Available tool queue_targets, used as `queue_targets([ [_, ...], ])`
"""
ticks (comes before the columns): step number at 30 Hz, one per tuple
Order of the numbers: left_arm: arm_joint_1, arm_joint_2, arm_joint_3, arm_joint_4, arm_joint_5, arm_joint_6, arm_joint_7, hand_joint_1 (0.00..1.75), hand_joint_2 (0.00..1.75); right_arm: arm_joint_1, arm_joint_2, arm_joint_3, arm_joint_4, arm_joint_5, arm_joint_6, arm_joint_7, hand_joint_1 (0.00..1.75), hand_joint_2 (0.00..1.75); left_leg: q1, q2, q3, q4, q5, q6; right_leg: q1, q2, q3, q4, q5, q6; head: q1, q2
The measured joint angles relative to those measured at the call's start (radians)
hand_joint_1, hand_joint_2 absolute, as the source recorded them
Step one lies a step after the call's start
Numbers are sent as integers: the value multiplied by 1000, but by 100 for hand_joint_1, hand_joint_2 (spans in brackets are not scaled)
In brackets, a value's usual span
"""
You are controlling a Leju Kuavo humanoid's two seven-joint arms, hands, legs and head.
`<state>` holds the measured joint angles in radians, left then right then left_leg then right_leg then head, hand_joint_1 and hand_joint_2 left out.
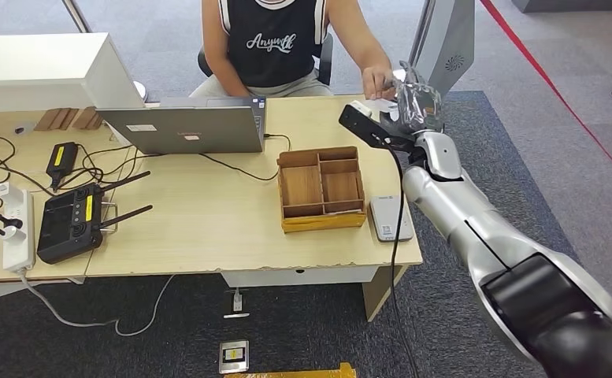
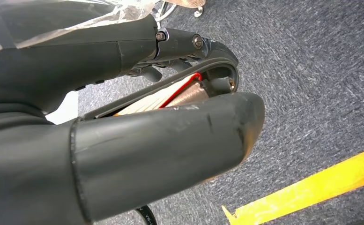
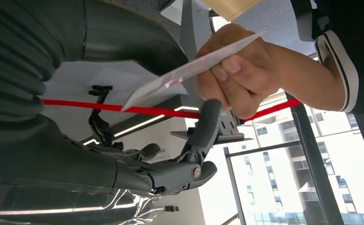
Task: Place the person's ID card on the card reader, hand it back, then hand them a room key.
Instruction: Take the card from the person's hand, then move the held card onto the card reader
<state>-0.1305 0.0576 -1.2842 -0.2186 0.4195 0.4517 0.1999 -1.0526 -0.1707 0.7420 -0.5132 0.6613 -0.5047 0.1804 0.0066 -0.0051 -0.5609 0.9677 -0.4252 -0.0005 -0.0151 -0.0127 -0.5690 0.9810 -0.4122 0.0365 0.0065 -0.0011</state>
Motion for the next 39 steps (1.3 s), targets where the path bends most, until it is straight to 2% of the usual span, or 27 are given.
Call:
queue_targets([
  [39, 1, -1, 0, 0, 9, 0, 15, 0, 0, 18, 0, 2, -1, -10, 22, -19, 175, 175, 0, 0, 0, 0, 0, 0, 0, 0, 0, 0, 0, 0, 0, 0],
])
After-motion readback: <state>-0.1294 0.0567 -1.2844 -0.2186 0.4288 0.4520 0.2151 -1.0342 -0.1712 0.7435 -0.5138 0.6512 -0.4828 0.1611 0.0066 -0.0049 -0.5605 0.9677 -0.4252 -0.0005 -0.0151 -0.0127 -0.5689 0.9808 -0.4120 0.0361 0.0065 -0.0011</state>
